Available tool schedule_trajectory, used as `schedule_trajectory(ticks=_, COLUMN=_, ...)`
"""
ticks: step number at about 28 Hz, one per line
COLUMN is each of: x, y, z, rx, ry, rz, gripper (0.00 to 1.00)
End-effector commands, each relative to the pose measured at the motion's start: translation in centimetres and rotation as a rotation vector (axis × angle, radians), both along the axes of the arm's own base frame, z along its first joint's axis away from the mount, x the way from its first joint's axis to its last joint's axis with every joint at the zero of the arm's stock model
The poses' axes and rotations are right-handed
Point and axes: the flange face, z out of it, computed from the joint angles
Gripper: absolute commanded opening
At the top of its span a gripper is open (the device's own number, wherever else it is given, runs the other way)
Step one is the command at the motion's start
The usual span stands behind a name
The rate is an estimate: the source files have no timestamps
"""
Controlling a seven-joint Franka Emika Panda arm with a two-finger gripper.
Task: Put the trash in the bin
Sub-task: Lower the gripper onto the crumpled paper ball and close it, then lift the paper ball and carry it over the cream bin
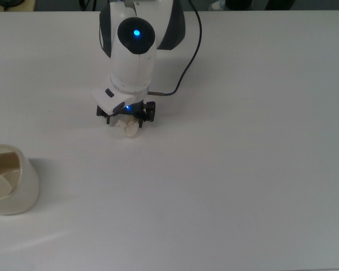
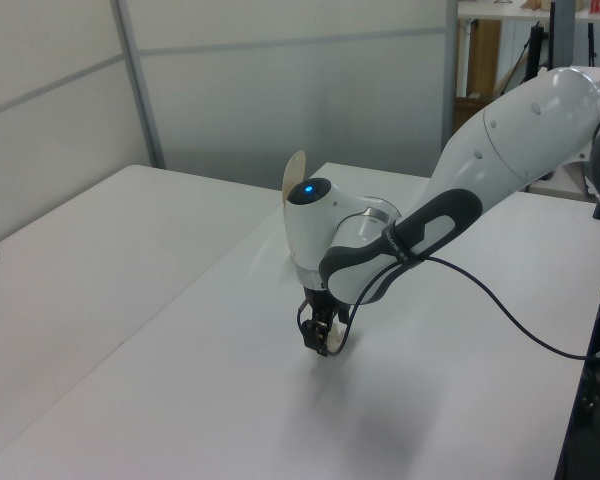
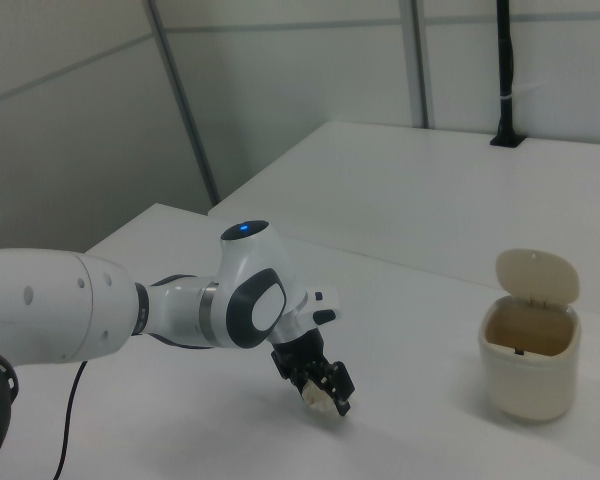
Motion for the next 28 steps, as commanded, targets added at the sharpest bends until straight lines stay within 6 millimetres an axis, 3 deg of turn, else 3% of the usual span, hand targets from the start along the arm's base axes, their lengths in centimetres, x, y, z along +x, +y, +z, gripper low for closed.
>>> schedule_trajectory(ticks=1, x=0.5, y=0.2, z=0.2, rx=-0.015, ry=-0.029, rz=0.003, gripper=0.12)
schedule_trajectory(ticks=4, x=0.8, y=0.3, z=0.8, rx=-0.014, ry=-0.044, rz=-0.018, gripper=0.0)
schedule_trajectory(ticks=11, x=2.1, y=-0.2, z=3.0, rx=-0.002, ry=-0.093, rz=-0.078, gripper=0.0)
schedule_trajectory(ticks=24, x=5.9, y=-6.8, z=12.1, rx=0.072, ry=-0.288, rz=-0.297, gripper=0.0)
schedule_trajectory(ticks=28, x=6.6, y=-10.6, z=15.4, rx=0.078, ry=-0.368, rz=-0.379, gripper=0.0)
